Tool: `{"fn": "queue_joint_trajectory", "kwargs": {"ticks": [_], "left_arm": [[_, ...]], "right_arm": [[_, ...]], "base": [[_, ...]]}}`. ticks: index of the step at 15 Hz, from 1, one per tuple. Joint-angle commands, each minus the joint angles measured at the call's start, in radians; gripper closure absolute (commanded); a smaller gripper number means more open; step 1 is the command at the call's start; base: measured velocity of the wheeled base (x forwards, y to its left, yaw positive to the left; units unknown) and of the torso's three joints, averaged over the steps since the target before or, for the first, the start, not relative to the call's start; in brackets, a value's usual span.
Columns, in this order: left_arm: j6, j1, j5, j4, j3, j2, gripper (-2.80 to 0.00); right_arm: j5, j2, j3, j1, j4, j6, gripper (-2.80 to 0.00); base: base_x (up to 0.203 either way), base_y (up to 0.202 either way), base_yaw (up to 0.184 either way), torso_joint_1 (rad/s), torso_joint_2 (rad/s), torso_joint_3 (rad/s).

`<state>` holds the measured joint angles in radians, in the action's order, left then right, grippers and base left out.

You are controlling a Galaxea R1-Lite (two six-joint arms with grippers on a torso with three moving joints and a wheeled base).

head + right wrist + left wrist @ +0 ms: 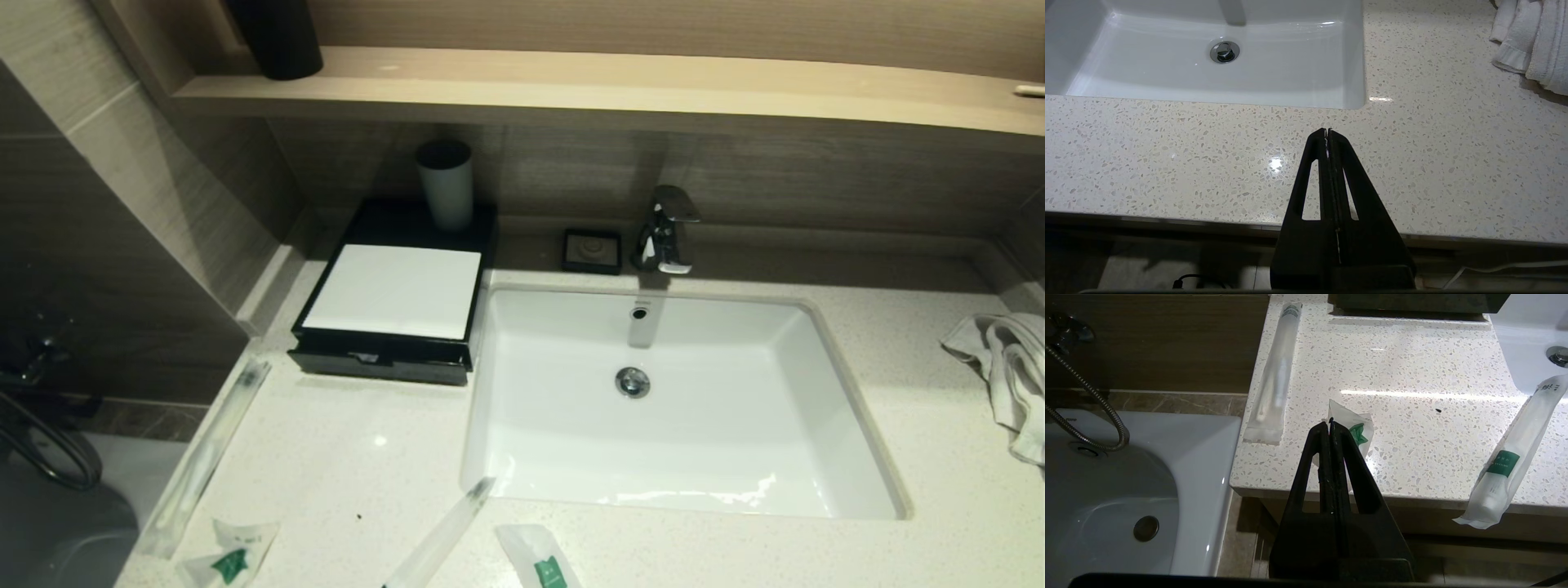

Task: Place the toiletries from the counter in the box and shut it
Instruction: Pick up the cup

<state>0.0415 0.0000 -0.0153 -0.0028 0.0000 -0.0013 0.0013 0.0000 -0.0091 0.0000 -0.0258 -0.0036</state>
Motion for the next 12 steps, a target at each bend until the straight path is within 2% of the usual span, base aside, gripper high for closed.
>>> {"fn": "queue_joint_trajectory", "kwargs": {"ticks": [1, 12], "left_arm": [[0.001, 0.0, 0.0, 0.0, 0.0, 0.001, 0.0], [-0.005, 0.001, 0.0, -0.002, 0.0, 0.0, 0.0]], "right_arm": [[0.0, 0.0, 0.0, 0.0, 0.0, -0.001, 0.0], [0.0, 0.0, 0.0, 0.0, 0.0, -0.001, 0.0]], "base": [[0.0, 0.0, 0.0, 0.0, 0.0, 0.0], [0.0, 0.0, 0.0, 0.0, 0.0, 0.0]]}}
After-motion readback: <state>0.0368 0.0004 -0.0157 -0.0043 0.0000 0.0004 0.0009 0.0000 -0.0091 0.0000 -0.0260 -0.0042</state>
